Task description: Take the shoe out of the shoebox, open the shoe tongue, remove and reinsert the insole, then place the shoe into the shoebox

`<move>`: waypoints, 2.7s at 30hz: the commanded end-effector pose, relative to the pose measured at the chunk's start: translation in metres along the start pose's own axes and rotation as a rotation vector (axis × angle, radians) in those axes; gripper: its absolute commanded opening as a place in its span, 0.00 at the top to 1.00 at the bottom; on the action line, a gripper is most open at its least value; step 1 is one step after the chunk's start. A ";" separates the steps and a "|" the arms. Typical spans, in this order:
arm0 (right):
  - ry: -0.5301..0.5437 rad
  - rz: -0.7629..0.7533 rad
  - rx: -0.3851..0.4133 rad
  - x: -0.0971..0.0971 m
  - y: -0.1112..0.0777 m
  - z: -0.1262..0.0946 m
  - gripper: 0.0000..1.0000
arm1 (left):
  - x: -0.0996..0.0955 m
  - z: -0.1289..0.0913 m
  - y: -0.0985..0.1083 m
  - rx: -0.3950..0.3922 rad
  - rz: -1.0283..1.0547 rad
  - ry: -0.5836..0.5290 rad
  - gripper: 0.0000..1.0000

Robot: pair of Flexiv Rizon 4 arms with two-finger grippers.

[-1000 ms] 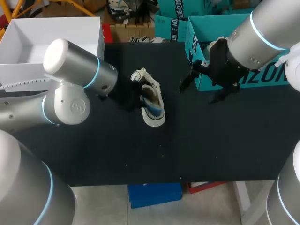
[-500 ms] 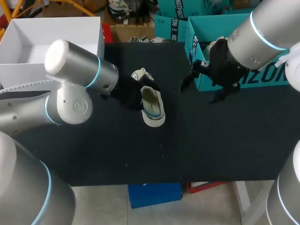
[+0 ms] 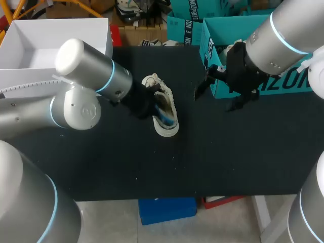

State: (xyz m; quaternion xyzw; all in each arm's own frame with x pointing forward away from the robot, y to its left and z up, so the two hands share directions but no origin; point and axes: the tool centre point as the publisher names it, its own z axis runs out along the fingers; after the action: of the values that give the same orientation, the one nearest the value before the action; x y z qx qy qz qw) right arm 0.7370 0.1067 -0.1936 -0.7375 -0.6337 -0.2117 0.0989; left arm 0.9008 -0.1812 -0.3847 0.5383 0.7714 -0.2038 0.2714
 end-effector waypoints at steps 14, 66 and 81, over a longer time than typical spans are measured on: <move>-0.002 0.001 0.000 0.001 0.000 0.001 0.00 | -0.006 0.008 0.009 -0.123 0.088 0.121 1.00; -0.002 0.001 0.000 0.001 0.000 0.001 0.00 | -0.020 -0.021 -0.006 0.050 -0.176 -0.075 1.00; -0.002 0.001 0.000 0.001 0.000 0.001 0.00 | -0.012 -0.007 -0.005 0.038 -0.134 -0.009 1.00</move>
State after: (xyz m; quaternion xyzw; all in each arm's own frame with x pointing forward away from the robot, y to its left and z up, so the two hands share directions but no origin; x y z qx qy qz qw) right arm 0.7370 0.1067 -0.1935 -0.7375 -0.6337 -0.2117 0.0989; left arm 0.8957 -0.1859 -0.3691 0.4899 0.7986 -0.2467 0.2477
